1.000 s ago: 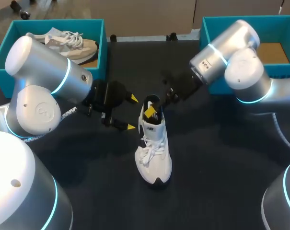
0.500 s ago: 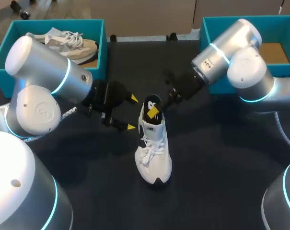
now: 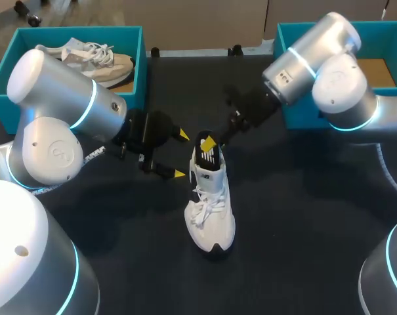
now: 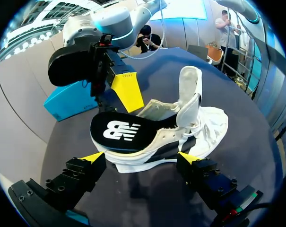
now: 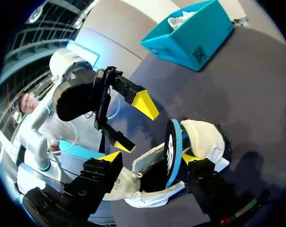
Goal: Take the shoe out of the shoebox, open the shoe tongue, remove and reinsert the insole, then place the shoe into the shoebox
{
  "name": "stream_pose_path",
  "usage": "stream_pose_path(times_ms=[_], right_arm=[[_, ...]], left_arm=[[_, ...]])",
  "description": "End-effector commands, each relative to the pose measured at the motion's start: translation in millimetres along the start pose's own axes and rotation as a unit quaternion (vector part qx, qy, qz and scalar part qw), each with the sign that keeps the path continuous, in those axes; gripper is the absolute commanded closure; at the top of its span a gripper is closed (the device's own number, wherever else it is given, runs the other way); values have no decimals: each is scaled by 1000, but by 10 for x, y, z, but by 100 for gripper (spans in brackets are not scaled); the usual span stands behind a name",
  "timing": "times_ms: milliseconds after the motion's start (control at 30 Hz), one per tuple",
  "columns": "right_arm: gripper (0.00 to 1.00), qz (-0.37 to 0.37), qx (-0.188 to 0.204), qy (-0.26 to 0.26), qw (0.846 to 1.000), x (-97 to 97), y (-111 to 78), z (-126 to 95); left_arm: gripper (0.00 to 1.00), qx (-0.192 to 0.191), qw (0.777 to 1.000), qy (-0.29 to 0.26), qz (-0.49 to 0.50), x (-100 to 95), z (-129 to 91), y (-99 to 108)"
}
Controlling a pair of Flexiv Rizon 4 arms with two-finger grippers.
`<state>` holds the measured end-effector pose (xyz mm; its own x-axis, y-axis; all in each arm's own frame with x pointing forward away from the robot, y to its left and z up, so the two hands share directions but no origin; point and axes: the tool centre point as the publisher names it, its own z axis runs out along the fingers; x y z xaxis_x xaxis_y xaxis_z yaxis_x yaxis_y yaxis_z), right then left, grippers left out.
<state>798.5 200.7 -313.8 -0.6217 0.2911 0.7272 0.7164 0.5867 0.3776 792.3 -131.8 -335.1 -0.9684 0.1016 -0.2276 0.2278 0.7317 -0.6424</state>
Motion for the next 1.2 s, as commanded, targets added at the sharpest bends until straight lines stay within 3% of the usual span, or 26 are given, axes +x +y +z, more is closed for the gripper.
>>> stream_pose_path(times_ms=[33, 167, 233, 400, 500, 933, 1200], right_arm=[[31, 0, -7, -6, 1000, -7, -27, -8], [39, -6, -11, -8, 1000, -56, 21, -14], [53, -9, -12, -7, 1000, -93, 48, -2], [76, -7, -9, 3, 1000, -170, 49, 27], [100, 1, -1, 10, 1000, -201, 49, 25], [100, 35, 19, 37, 999, -117, 107, -47], [100, 76, 33, 70, 994, -95, -8, 23]], left_arm=[[0, -3, 1000, 0, 0, 4, 5, -10], [0, -3, 1000, 0, 0, 4, 5, -10], [0, -3, 1000, 0, 0, 4, 5, -10], [0, -3, 1000, 0, 0, 4, 5, -10], [0, -3, 1000, 0, 0, 4, 5, -10], [0, -3, 1000, 0, 0, 4, 5, -10], [0, -3, 1000, 0, 0, 4, 5, -10]])
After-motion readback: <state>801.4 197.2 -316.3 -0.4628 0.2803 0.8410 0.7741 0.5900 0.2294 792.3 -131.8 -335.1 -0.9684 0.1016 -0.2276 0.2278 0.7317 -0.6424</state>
